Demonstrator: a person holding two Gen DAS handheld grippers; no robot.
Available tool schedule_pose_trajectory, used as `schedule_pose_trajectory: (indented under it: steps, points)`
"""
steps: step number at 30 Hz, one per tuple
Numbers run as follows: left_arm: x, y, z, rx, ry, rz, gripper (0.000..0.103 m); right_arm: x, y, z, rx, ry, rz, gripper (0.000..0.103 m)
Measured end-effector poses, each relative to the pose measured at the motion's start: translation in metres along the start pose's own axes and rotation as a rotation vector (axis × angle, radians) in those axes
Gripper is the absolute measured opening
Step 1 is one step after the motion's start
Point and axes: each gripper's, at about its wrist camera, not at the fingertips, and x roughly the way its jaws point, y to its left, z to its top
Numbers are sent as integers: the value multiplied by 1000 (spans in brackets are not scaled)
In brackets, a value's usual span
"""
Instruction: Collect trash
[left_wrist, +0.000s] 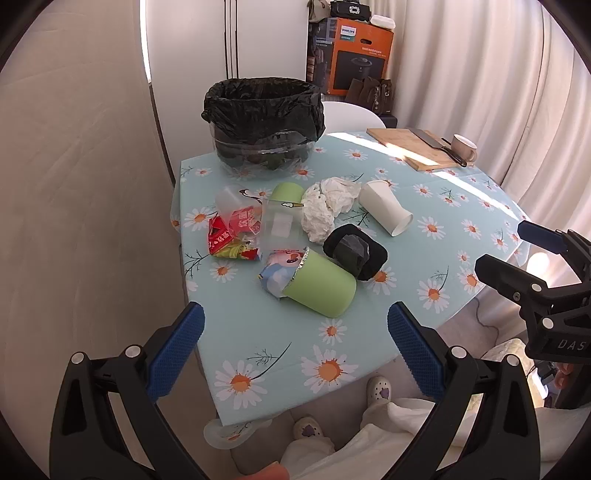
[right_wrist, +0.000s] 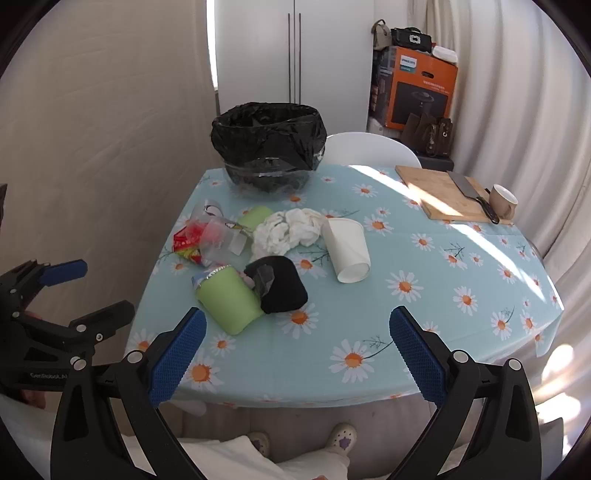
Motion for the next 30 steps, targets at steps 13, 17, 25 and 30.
schedule_pose_trajectory:
  steps: [13,17,25,30]
  points:
    - [3,3,1,-2,9,-4,97,1,3,2,-3,-4,8,95]
    - [4,3,2,-4,11,-2,97,2,2,2,2,-3,6,95]
    - [9,3,4,2,15,-3,97,7,0,5,3,5,8,95]
    - [12,3,6,-2,22,-2,97,10,-1,7,0,5,29,95]
